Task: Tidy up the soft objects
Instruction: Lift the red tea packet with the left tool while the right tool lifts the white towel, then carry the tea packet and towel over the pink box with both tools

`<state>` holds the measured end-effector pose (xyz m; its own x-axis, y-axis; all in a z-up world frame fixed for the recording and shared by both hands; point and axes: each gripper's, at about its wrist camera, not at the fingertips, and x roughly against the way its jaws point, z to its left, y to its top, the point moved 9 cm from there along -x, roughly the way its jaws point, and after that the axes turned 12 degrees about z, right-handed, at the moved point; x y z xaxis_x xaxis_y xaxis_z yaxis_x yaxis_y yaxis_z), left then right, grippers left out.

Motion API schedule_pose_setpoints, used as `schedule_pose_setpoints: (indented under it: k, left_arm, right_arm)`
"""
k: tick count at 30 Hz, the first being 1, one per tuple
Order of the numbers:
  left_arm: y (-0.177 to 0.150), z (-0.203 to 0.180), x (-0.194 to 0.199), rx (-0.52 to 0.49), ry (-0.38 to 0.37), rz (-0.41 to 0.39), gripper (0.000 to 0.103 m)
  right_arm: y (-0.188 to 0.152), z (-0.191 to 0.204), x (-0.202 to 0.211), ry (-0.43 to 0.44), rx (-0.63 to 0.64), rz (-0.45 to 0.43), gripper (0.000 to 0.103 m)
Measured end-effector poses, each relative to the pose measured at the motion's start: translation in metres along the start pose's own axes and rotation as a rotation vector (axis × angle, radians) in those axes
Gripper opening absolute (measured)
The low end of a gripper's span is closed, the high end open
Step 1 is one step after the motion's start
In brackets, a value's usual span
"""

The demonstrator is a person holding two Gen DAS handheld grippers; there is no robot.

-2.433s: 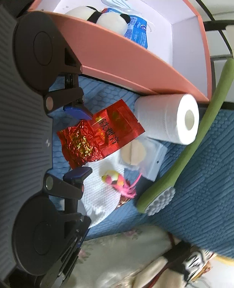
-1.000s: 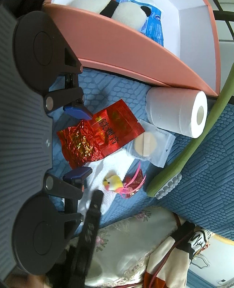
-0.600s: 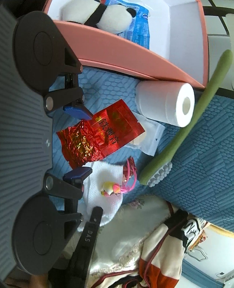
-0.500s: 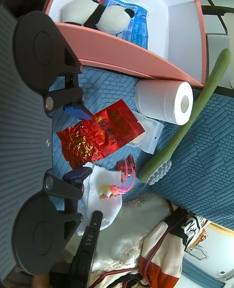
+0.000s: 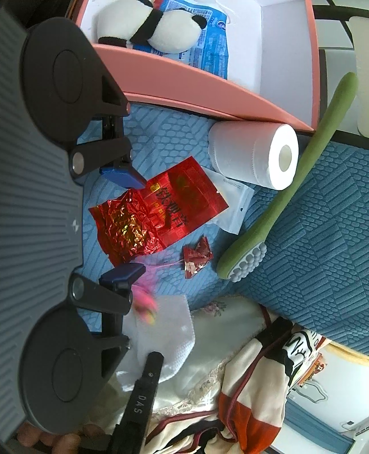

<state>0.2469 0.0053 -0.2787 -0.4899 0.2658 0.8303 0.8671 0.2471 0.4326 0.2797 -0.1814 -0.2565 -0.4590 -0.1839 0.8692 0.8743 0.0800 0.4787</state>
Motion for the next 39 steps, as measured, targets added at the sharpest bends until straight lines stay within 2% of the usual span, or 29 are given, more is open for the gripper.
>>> schedule_pose_setpoints:
  k: [6,14,20,24,31,39]
  left_arm:
    - [0.001,0.002,0.005,0.006,-0.010,-0.009,0.063]
    - [0.005,0.001,0.013,0.000,-0.016,-0.007,0.063]
    - [0.017,-0.007,0.029,-0.046,-0.010,-0.010,0.063]
    - [0.030,-0.014,0.048,-0.089,0.000,-0.024,0.063]
    - [0.056,-0.015,0.085,-0.137,0.025,-0.056,0.063]
    - [0.088,0.005,0.137,-0.150,0.060,-0.115,0.063]
  right_arm:
    - [-0.003,0.004,0.010,0.012,-0.016,-0.027,0.013]
    - [0.017,0.001,0.038,0.013,-0.035,-0.093,0.013]
    - [0.019,0.009,0.045,0.052,-0.046,-0.086,0.013]
    - [0.019,0.019,0.052,0.084,-0.063,-0.085,0.013]
    - [0.040,0.047,0.077,0.141,-0.053,-0.131,0.013]
    - [0.070,0.094,0.111,0.207,-0.017,-0.195,0.013]
